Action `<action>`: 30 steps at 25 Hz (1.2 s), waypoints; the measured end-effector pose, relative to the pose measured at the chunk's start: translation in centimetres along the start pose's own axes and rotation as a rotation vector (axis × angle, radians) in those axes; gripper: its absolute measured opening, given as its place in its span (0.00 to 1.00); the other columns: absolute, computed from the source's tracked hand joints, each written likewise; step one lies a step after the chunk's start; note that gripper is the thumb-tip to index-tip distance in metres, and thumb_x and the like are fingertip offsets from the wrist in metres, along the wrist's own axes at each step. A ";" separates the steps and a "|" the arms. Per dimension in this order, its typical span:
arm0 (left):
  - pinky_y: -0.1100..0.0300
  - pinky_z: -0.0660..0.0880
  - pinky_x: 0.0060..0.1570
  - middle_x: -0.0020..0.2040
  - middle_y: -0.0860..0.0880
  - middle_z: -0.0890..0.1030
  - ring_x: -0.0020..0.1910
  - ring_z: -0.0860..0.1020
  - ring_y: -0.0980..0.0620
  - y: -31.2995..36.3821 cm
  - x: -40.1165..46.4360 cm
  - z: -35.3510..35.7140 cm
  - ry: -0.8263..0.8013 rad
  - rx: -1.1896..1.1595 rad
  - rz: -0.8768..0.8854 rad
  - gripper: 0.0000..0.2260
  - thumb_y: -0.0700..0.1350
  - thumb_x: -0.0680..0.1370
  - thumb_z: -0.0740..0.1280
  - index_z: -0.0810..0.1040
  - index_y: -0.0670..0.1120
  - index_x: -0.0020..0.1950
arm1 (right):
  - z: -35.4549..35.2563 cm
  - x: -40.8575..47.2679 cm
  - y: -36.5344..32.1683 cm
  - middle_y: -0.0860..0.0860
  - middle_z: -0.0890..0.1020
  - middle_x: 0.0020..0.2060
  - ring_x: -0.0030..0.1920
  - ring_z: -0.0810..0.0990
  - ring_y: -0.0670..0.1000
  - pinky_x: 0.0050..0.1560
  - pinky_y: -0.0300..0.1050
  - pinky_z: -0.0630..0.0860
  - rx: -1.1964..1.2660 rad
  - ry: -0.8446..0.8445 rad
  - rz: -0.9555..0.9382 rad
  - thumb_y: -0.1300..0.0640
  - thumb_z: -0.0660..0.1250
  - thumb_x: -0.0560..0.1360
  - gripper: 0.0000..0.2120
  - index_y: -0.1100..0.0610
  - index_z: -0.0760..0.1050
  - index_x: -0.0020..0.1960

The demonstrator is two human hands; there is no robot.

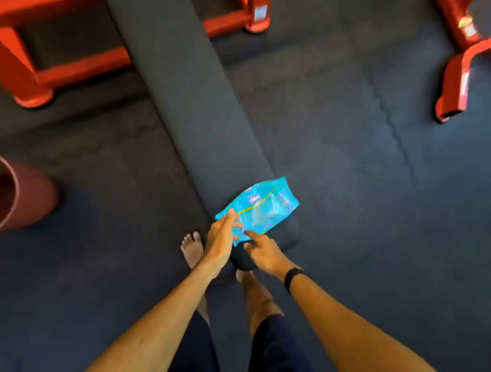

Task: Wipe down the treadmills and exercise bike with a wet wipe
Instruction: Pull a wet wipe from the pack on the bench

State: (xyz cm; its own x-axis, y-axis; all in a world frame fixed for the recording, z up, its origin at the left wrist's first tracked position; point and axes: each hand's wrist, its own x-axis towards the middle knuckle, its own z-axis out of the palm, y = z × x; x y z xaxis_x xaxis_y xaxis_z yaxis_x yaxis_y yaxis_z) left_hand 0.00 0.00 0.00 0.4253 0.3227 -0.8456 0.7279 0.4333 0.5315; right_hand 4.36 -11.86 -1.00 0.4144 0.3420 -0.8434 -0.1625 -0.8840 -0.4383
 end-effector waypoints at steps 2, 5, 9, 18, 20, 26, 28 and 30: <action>0.72 0.76 0.43 0.57 0.44 0.82 0.46 0.80 0.51 -1.0 3.1 1.1 0.027 0.068 0.025 0.16 0.48 0.85 0.59 0.80 0.38 0.62 | 0.6 3.1 0.9 0.57 0.74 0.70 0.70 0.73 0.60 0.69 0.53 0.69 -0.051 0.050 -0.012 0.63 0.60 0.81 0.24 0.58 0.65 0.76; 0.55 0.75 0.59 0.60 0.42 0.81 0.57 0.80 0.44 -2.3 5.6 2.1 0.021 0.230 0.131 0.11 0.42 0.82 0.64 0.79 0.40 0.63 | 0.5 4.8 1.4 0.58 0.74 0.67 0.66 0.73 0.60 0.62 0.59 0.72 -0.047 0.315 0.048 0.61 0.61 0.81 0.30 0.56 0.56 0.80; 0.51 0.74 0.59 0.60 0.45 0.76 0.54 0.79 0.43 -3.1 8.2 2.7 -0.010 0.487 0.212 0.16 0.39 0.80 0.65 0.75 0.44 0.68 | -0.6 6.6 2.7 0.55 0.82 0.56 0.56 0.80 0.60 0.52 0.54 0.73 0.015 0.526 0.045 0.58 0.60 0.82 0.24 0.53 0.63 0.78; 0.37 0.71 0.62 0.54 0.63 0.70 0.50 0.81 0.43 -4.9 9.6 2.4 0.047 0.724 0.243 0.18 0.53 0.74 0.60 0.67 0.62 0.64 | -3.1 9.7 3.2 0.54 0.85 0.52 0.52 0.82 0.60 0.49 0.53 0.76 -0.323 0.476 0.024 0.46 0.61 0.83 0.13 0.54 0.76 0.58; 0.36 0.72 0.61 0.54 0.65 0.68 0.50 0.81 0.42 -6.4 10.8 2.4 0.081 0.725 0.224 0.19 0.55 0.73 0.59 0.66 0.64 0.63 | -3.0 9.8 2.7 0.55 0.85 0.52 0.52 0.82 0.60 0.49 0.52 0.74 -0.364 0.488 0.040 0.44 0.61 0.83 0.16 0.55 0.76 0.59; 0.38 0.73 0.61 0.55 0.61 0.71 0.54 0.80 0.45 -4.4 9.2 3.0 0.077 0.716 0.287 0.16 0.48 0.77 0.64 0.68 0.60 0.63 | -2.2 10.0 1.7 0.52 0.85 0.50 0.53 0.82 0.55 0.49 0.47 0.72 -0.137 0.557 0.114 0.47 0.65 0.81 0.12 0.54 0.79 0.57; 0.36 0.72 0.61 0.54 0.64 0.68 0.57 0.79 0.45 -4.4 8.9 3.1 0.093 0.708 0.294 0.17 0.49 0.75 0.63 0.67 0.61 0.62 | -1.7 10.3 1.8 0.51 0.86 0.43 0.48 0.83 0.53 0.48 0.46 0.74 0.000 0.567 0.088 0.52 0.67 0.79 0.08 0.55 0.80 0.52; 0.38 0.72 0.63 0.55 0.62 0.69 0.59 0.78 0.46 -4.4 8.9 3.1 0.067 0.686 0.300 0.17 0.46 0.77 0.65 0.69 0.58 0.64 | -1.5 10.5 1.9 0.48 0.82 0.34 0.39 0.82 0.50 0.43 0.47 0.78 0.158 0.619 0.064 0.56 0.68 0.77 0.04 0.56 0.78 0.45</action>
State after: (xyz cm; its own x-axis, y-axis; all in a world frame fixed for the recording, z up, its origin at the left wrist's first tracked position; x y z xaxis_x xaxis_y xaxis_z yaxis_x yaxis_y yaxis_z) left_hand 2.20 -1.63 -10.02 0.6402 0.4043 -0.6532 0.7673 -0.2954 0.5692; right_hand 9.73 -10.41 -10.20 0.8322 0.0006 -0.5544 -0.3145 -0.8231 -0.4729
